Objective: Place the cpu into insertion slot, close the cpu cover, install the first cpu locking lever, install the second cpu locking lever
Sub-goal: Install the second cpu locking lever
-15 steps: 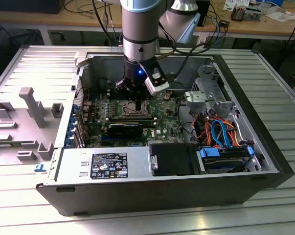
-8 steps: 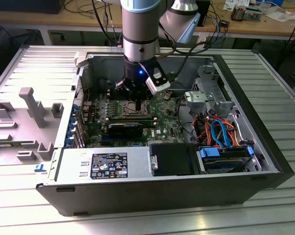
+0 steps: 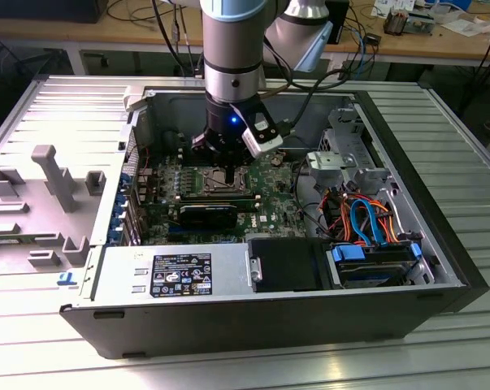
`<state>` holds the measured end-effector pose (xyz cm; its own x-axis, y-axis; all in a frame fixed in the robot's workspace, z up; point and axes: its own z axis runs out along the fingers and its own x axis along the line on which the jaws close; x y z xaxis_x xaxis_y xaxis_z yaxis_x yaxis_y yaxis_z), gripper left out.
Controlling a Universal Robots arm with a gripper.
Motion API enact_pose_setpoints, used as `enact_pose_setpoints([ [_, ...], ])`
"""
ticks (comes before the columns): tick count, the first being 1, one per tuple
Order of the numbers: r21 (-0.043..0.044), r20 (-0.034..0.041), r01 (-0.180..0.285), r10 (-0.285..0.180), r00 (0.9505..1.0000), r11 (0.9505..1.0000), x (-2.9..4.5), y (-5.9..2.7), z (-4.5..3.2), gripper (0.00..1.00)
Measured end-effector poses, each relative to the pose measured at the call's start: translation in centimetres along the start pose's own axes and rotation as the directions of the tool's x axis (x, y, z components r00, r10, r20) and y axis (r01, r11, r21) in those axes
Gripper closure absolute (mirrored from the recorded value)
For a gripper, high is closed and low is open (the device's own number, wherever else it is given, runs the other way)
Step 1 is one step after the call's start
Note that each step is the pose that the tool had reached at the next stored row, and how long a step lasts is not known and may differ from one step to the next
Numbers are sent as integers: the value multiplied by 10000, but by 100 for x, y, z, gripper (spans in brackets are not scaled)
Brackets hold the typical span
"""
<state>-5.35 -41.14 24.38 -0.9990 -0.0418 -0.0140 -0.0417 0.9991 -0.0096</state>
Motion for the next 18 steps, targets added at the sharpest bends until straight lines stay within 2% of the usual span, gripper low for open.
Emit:
enact_pose_setpoints([
  [18, -116, 5, -2, 2, 10000, 9999, 0, 0, 0, 89],
])
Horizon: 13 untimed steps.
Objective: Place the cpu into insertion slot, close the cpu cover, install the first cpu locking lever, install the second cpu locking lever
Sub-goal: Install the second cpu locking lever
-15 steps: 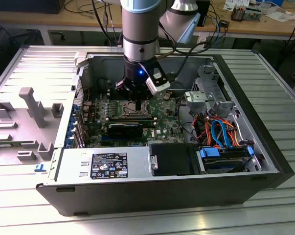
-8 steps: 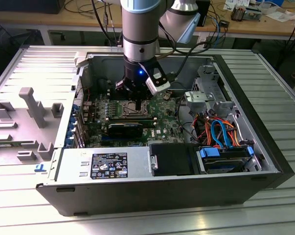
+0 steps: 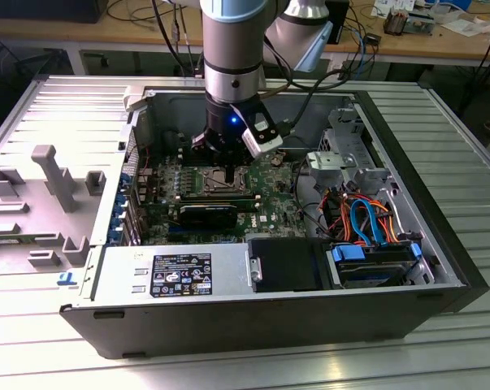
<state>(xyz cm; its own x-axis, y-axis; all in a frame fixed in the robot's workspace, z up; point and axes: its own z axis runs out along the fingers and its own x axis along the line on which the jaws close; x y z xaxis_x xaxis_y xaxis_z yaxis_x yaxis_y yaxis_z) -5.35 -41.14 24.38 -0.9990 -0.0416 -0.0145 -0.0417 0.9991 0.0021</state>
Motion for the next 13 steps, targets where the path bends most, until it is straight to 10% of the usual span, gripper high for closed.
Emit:
enact_pose_setpoints([
  [13, -61, -28, 1, -1, 10000, 10000, -1, -1, 0, 89],
])
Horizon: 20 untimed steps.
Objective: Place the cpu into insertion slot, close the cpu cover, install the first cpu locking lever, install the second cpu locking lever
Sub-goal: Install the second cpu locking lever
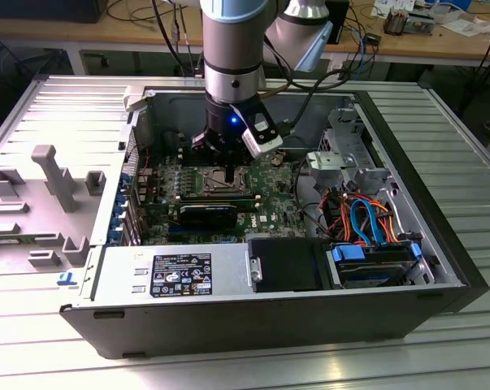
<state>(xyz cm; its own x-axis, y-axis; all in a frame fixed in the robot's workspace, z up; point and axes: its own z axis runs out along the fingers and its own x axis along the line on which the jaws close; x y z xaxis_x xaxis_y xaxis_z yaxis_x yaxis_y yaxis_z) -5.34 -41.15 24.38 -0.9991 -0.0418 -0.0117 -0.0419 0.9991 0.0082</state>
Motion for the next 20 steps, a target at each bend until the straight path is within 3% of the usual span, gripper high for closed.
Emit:
enact_pose_setpoints([
  [2, -6, -146, 25, -25, 9999, 10000, 1, 0, 0, 89],
  [3, -19, -337, 50, -50, 9994, 10000, 1, 0, 1, 89],
  [4, -25, -440, 52, -53, 9990, 10000, 2, -13, 0, 89],
  [5, -52, -483, 59, -61, 9988, 10000, 3, -42, 2, 89],
  [9, -150, -556, 67, -76, 9984, 9999, 9, -105, 8, 89],
  [10, -194, -641, 65, -77, 9979, 9998, 11, -131, 8, 89],
  [15, -239, -796, 59, -78, 9968, 9997, 28, -164, 58, 89],
  [20, -303, -808, 59, -83, 9967, 9995, 34, -164, 61, 89],
])
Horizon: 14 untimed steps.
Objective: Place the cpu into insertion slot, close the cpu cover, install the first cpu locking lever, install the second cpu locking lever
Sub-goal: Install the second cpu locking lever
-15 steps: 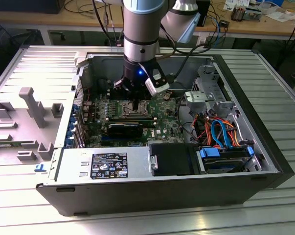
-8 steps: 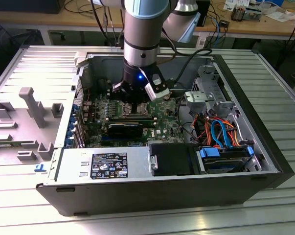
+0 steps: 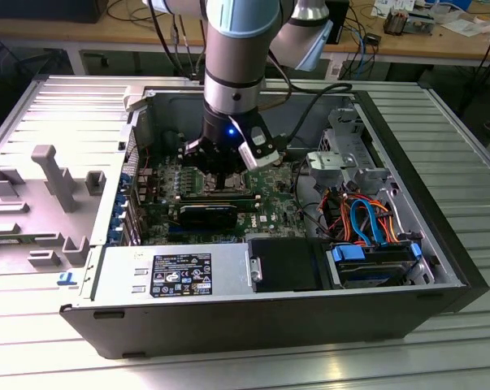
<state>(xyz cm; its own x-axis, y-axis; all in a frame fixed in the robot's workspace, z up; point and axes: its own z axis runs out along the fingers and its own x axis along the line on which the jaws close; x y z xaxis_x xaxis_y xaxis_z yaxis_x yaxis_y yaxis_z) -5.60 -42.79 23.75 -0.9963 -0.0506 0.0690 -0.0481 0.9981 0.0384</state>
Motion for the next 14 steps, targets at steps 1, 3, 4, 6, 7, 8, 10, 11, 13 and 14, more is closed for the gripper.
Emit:
enact_pose_setpoints([
  [1, 0, -1, -1, 1, 10000, 10000, 1, 0, -3, 89],
  [3, -2, -7, 2, -2, 10000, 10000, 6, 0, -10, 89],
  [4, 1, -9, 4, -4, 10000, 10000, 14, 0, -10, 89],
  [6, -9, -10, 10, -10, 10000, 10000, 44, 1, -9, 89],
  [7, -20, -9, 11, -11, 10000, 10000, 63, 2, -7, 89],
  [8, -28, -7, 10, -10, 10000, 10000, 80, 4, -4, 89],
  [10, -44, -8, 12, -12, 10000, 10000, 108, 4, 6, 89],
  [11, -56, -7, 14, -14, 10000, 10000, 116, -2, 14, 89],
  [13, -102, -5, 16, -16, 10000, 9999, 131, -11, 33, 89],
  [14, -128, -4, 19, -19, 10000, 9999, 139, -14, 33, 89],
])
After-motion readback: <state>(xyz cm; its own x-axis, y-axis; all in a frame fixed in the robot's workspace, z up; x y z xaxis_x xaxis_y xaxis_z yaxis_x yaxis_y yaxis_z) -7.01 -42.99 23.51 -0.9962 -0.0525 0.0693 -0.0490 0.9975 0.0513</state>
